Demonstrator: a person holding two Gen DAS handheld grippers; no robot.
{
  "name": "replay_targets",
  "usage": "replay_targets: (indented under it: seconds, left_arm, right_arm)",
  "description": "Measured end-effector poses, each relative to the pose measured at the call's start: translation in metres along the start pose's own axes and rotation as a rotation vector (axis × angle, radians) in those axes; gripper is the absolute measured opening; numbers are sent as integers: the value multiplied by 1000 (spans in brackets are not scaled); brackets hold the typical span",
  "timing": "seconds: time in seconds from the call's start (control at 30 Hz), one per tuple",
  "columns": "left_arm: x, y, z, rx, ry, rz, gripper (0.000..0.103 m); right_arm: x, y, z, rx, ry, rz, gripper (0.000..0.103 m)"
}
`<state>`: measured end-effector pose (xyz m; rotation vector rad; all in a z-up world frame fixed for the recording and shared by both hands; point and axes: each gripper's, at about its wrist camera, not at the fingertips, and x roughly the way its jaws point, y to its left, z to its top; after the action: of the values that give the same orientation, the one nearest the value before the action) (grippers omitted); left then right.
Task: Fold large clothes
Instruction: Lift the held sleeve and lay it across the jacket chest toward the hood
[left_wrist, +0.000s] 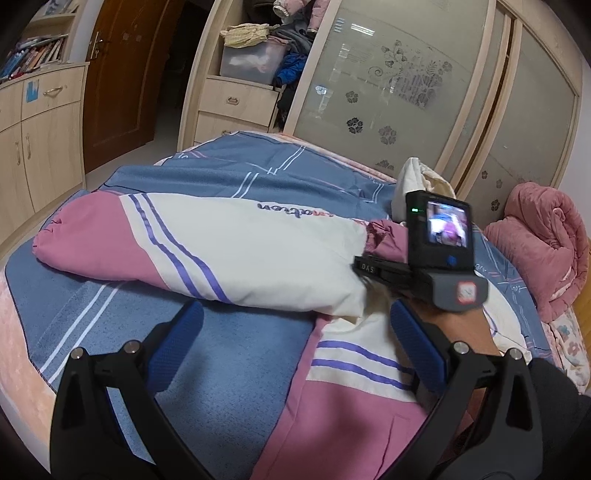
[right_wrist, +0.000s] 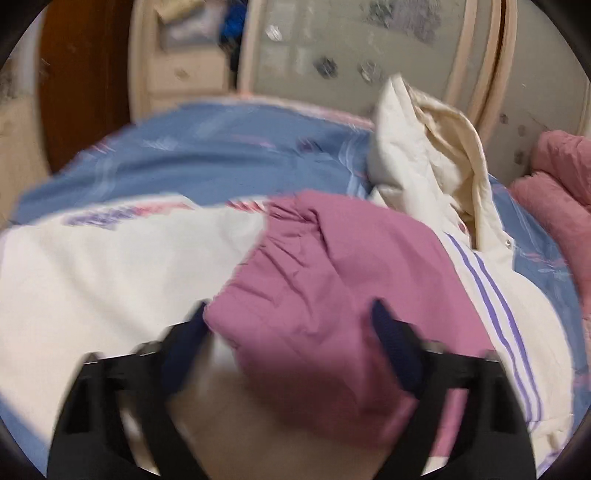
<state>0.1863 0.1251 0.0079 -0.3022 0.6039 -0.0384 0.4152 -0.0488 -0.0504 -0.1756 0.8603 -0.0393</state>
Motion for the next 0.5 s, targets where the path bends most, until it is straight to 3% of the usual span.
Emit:
replay_targets:
  seconds: [0.07, 0.17, 0.4, 0.5]
  left_arm:
    - [2, 2, 1, -2, 6, 7, 101]
    - [0, 5, 2, 3, -6, 17, 101]
    - [-3, 5, 2, 1, -14, 16, 101]
    - [-4, 4, 2, 0, -13, 19, 101]
  right_arm:
    - [3, 3, 0, -9, 0, -45, 33]
    - [-13, 15, -6, -59, -72, -59, 26]
    - [-36, 31, -27, -70, -70, 60, 26]
    - [-27, 21, -26, -43, -26, 124, 37]
